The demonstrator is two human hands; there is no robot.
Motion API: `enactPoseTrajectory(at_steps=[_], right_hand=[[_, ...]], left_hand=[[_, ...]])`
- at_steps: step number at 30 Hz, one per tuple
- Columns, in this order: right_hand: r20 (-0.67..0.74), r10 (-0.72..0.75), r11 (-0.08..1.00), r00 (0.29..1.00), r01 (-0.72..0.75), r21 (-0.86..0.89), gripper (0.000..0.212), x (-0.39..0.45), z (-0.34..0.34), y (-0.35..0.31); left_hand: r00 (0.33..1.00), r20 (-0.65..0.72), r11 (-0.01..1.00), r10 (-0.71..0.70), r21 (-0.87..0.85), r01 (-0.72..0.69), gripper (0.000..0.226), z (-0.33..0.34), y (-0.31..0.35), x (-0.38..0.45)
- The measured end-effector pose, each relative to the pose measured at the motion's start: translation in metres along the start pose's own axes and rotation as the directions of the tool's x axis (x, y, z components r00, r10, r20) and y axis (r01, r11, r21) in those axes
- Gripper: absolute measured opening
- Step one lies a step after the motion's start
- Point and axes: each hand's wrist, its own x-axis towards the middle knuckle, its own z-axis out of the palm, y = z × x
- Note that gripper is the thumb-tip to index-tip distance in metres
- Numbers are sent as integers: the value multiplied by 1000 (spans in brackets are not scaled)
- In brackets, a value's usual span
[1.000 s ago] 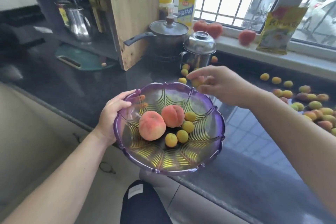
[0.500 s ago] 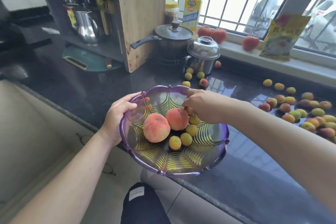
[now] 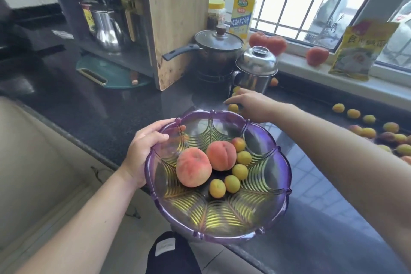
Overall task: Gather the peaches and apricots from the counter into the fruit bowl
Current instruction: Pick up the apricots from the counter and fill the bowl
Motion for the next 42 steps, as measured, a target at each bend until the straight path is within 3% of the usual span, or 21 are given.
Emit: enactPoseTrajectory(at_steps=[2,4,6,9,10,11,15,17,19,21,23,24,26,28,34,37,39,42], right_hand=[[28,-50,998,998,51,-41,40,10,9,3],[-35,-11,1000,999,11,2,33,8,9,3],[-161,87,973,983,-49,228,28,-6,-2,2],[-194,252,719,948,-50,693,21,-50,-31,-3],[-177,243,643,954,-22,765,22,-66,-40,-5],[-160,212,634,964,-11,773,24,-82,-49,-9],[-67,78,775,995,-18,632,34,-109,-56,-27],[-71,32,904,997,1,426,36,-101,-46,-40],[-108,-101,981,989,117,155,28,-89,-32,-50],[-75,-264,962,962,257,-89,23,-79,-20,-59],[-7,-336,903,942,320,-286,9,-71,-11,-61],[20,-360,872,933,344,-349,5,-70,-8,-62],[81,-429,813,900,424,-399,26,-63,-5,-61],[123,-420,796,899,430,-426,21,-60,-9,-61],[57,-355,878,933,354,-322,16,-67,-9,-62],[-281,-305,949,910,316,-8,14,-66,-26,-44],[-460,-43,983,887,121,140,15,-55,-36,-16],[-374,337,939,864,-282,197,11,-33,-26,23]], left_hand=[[1000,11,1000,4,0,-4,49,1,0,0],[1000,10,1000,7,-1,-7,49,1,0,1],[1000,14,1000,7,-1,-7,49,1,0,1],[1000,14,1000,7,-9,-7,48,0,0,1],[1000,13,1000,7,-7,-7,47,0,0,1],[1000,10,1000,7,-2,-7,47,0,0,1],[1000,2,1000,1,-7,-1,45,2,1,0],[1000,-4,1000,-6,-12,6,44,3,3,-1],[1000,-18,1000,-9,-1,9,45,3,4,-2],[999,-34,1000,-17,8,17,45,3,5,-3],[998,-43,999,-35,-1,35,46,3,5,-4],[998,-44,999,-40,-4,40,45,3,4,-3],[998,-42,999,-42,-4,41,45,2,4,-3],[999,-34,999,-42,-5,42,45,3,5,-3],[999,-30,999,-42,2,42,46,2,4,-3],[999,-27,1000,-19,-4,19,45,4,4,-3],[1000,-22,1000,-8,-2,8,45,5,4,-3],[1000,-13,1000,5,4,-5,46,4,4,-2]])
